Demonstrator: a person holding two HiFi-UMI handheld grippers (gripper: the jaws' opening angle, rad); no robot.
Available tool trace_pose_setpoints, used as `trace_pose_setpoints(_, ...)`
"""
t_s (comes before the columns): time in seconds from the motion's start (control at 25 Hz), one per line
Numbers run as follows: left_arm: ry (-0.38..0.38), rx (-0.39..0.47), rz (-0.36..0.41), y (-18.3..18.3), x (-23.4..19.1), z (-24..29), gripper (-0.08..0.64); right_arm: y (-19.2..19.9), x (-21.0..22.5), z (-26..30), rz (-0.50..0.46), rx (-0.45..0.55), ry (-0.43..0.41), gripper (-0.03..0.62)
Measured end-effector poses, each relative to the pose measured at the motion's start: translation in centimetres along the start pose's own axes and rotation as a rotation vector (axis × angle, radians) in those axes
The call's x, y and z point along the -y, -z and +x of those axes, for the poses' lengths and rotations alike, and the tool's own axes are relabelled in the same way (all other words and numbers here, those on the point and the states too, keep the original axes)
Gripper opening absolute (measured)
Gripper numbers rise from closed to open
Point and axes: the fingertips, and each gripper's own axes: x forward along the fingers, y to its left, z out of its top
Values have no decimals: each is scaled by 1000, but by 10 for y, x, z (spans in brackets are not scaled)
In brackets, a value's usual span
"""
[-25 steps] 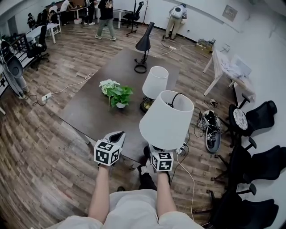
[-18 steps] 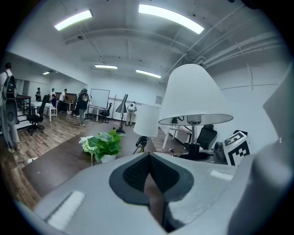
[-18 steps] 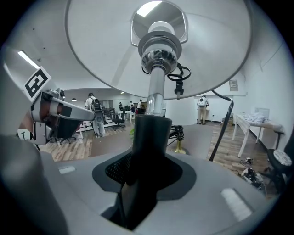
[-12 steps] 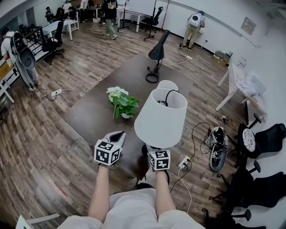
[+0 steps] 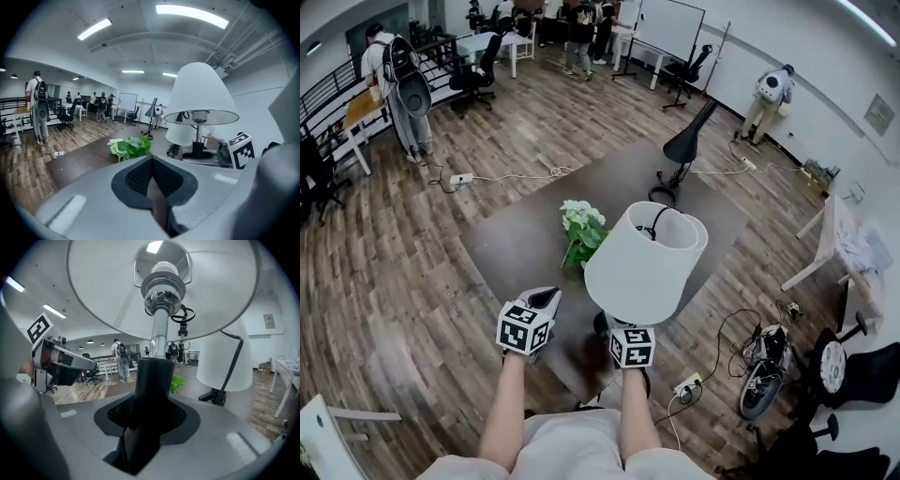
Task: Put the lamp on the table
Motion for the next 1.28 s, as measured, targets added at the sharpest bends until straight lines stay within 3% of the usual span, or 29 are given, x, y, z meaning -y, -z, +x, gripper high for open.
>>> trace_pose_setpoints(0.44, -184, 15, -117, 24, -16, 0, 0, 8, -16, 45, -92, -50, -209, 173)
trace_pose_setpoints(0.8, -318, 47, -231, 62, -27, -29, 0, 26, -51, 71, -57, -92, -389, 173)
trace_pose_setpoints(1.04, -348, 30, -232, 83, -22, -29, 0, 14, -55, 97, -93, -73, -423, 173)
trace_pose_setpoints(1.28, -363, 26, -285, 112, -30, -32, 0, 19, -72, 128, -123, -64, -439, 173)
